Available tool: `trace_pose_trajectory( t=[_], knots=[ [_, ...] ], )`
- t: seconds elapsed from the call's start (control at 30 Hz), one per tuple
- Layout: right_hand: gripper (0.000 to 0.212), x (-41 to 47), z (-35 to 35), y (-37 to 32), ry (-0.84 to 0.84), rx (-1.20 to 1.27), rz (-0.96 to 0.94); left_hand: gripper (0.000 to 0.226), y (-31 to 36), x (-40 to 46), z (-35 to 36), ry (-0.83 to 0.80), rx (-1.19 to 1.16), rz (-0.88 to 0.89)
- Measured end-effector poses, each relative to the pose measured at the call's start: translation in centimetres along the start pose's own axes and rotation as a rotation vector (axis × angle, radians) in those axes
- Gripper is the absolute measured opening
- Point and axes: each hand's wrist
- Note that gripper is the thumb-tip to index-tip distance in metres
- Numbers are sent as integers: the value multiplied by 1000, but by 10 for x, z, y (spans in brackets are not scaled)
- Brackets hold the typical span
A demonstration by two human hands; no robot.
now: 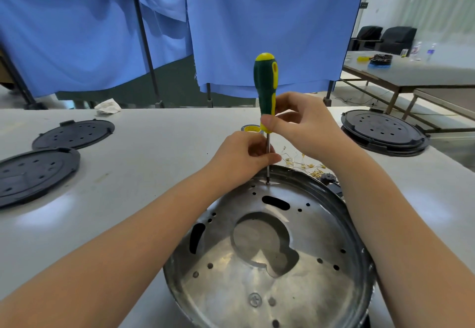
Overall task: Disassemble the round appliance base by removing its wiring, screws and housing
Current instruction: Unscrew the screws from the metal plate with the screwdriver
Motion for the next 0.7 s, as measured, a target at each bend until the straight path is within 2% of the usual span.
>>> trace_pose_trajectory(
  t=[0.17, 0.33, 0.4, 0.57, 0.7],
  knots=[
    [17, 1, -4, 3, -4, 25, 30, 14, 0, -1, 1, -56, -82, -13],
    [27, 1, -5, -1, -23, 167, 35, 3, -1, 2, -1, 44, -94, -7],
    [26, 1, -7, -3, -22, 167, 59, 13, -2, 2, -2, 83, -108, -14],
    [23, 0, -14, -2, -44, -22, 107, 6, -3, 2, -9, 95, -230, -81],
    [9, -3, -17, -3, -216, -271, 158, 5, -5, -1, -27, 29, -365, -211]
  ],
)
Point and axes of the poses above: each hand's wrist, its own x-axis towards the middle knuckle, its own z-axis out of the palm, y = z × x, and after that the axes turned 13 degrees about x, right-handed
